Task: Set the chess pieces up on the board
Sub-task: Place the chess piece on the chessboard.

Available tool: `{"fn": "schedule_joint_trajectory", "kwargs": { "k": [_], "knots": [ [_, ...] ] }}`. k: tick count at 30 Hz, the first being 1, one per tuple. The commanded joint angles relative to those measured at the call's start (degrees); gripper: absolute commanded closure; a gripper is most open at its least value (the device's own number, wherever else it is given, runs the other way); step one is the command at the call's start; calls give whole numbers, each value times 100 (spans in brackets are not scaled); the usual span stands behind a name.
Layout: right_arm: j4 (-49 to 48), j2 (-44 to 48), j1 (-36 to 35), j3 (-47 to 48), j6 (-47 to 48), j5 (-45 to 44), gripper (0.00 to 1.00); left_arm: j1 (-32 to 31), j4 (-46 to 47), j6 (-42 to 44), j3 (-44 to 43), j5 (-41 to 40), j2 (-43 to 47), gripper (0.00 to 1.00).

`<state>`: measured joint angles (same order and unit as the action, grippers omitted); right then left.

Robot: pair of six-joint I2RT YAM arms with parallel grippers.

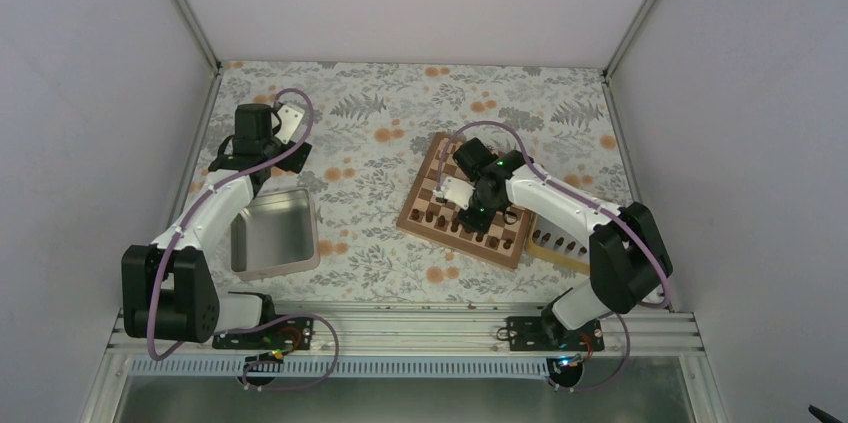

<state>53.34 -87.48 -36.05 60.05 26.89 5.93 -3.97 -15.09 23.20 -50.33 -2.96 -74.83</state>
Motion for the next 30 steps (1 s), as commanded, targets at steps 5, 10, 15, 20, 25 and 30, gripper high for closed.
{"fn": "schedule_joint_trajectory", "kwargs": {
  "k": [5,10,15,20,25,30],
  "knots": [
    [5,-12,-69,-90,-31,21,80,10,96,35,32,-8,97,0],
    [61,8,-69,-109,-18,10,82,9,110,35,36,1,95,0],
    [88,9,-73,-84,-18,-4,89,6,103,35,40,20,120,0],
    [105,70,-71,-51,-19,-2,93,10,111,35,32,17,109,0],
    [158,124,-73,10,-18,87,93,10,112,35,40,0,99,0],
    [225,177,-68,84,-18,67,94,8,113,36,33,2,89,0]
  ]
}}
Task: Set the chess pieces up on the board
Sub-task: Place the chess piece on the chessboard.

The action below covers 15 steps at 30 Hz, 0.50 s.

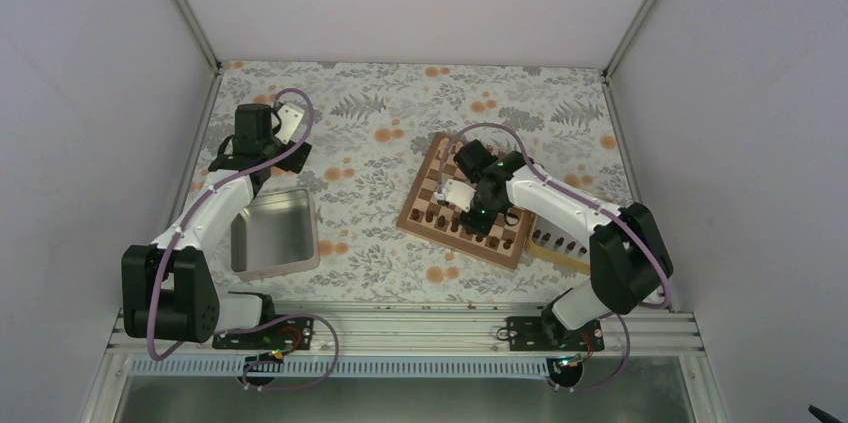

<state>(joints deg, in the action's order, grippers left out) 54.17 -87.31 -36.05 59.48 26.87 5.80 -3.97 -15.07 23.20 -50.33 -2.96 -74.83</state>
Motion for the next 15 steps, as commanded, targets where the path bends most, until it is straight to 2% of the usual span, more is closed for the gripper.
{"fn": "schedule_joint_trajectory", "kwargs": {
  "k": [1,15],
  "knots": [
    [153,183,-73,149,-15,79,94,5,110,34,33,-2,88,0],
    [193,257,-61,178,6,234,94,10,102,35,30,5,97,0]
  ]
}}
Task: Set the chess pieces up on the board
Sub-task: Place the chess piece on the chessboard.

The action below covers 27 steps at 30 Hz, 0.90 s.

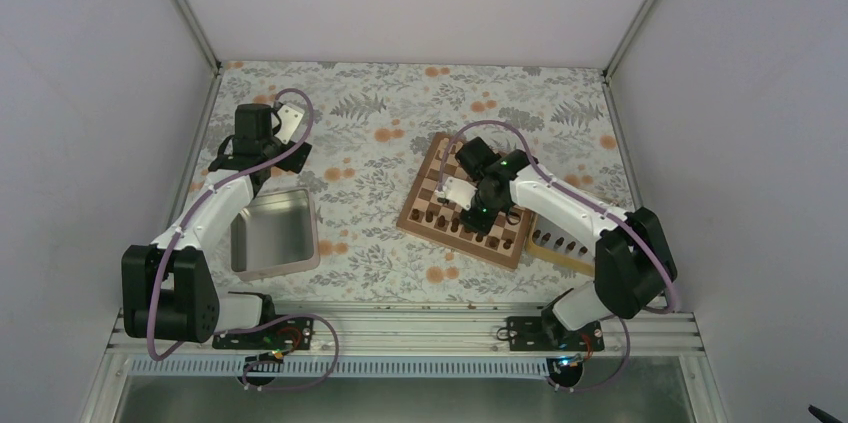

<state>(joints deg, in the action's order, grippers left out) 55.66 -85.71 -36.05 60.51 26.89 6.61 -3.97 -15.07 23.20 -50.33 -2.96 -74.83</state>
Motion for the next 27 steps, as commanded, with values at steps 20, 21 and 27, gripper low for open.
{"fn": "schedule_joint_trajectory", "kwargs": {
  "k": [20,21,27],
  "knots": [
    [-91,-63,-60,-99,57,281,93,10,91,44,40,26,82,0],
    [-91,-66,-60,-108,53,275,92,9,94,44,45,31,82,0],
    [-115,-104,-60,-114,53,236,91,4,97,50,41,43,72,0]
  ]
}}
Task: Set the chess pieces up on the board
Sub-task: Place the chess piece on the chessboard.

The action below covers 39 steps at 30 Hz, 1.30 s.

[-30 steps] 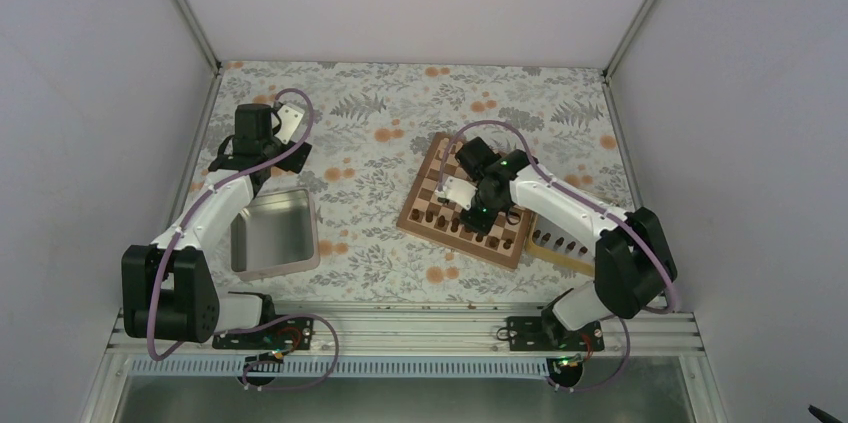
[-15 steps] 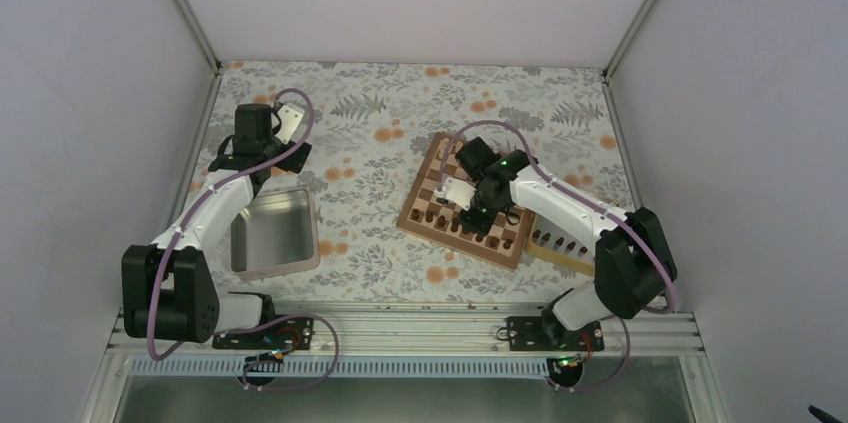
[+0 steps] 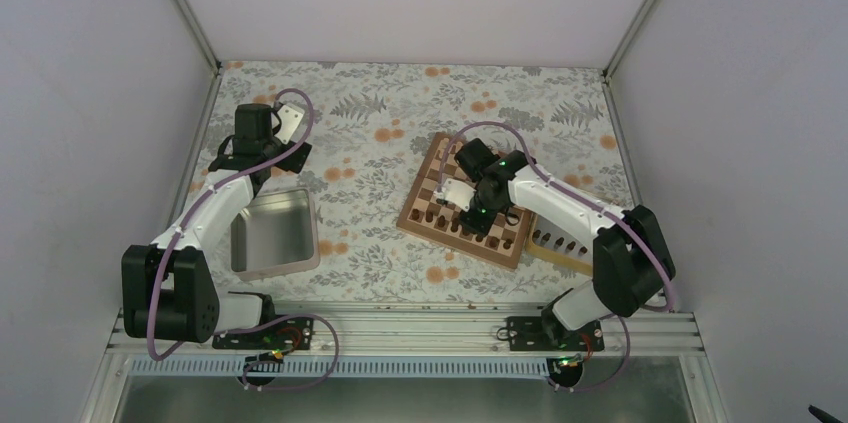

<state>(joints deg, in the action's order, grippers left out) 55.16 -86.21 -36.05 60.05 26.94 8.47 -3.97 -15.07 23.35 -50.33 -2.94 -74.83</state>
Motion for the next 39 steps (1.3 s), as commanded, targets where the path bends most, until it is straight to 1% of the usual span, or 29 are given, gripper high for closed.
{"fn": "schedule_joint_trajectory", "kwargs": {
  "k": [1,7,17,25,31,35,37,39],
  "knots": [
    [-66,-53,-62,-61,48,56,91,4,96,37,41,45,80,0],
    [-82,-89,-61,-112,47,25,89,9,85,37,43,46,73,0],
    [-151,-7,-60,-101,-6,-65,79,10,84,38,41,56,62,0],
    [-145,69,-33,-61,-19,-91,76,9,86,35,42,39,73,0],
    [39,455,168,131,32,-246,73,9,85,38,31,43,73,0],
    [246,981,404,315,173,-223,69,14,84,38,36,46,86,0],
    [162,1347,630,422,219,-291,70,10,91,38,25,32,97,0],
    [98,1655,962,445,310,-448,69,10,94,46,15,-4,111,0]
  ]
}}
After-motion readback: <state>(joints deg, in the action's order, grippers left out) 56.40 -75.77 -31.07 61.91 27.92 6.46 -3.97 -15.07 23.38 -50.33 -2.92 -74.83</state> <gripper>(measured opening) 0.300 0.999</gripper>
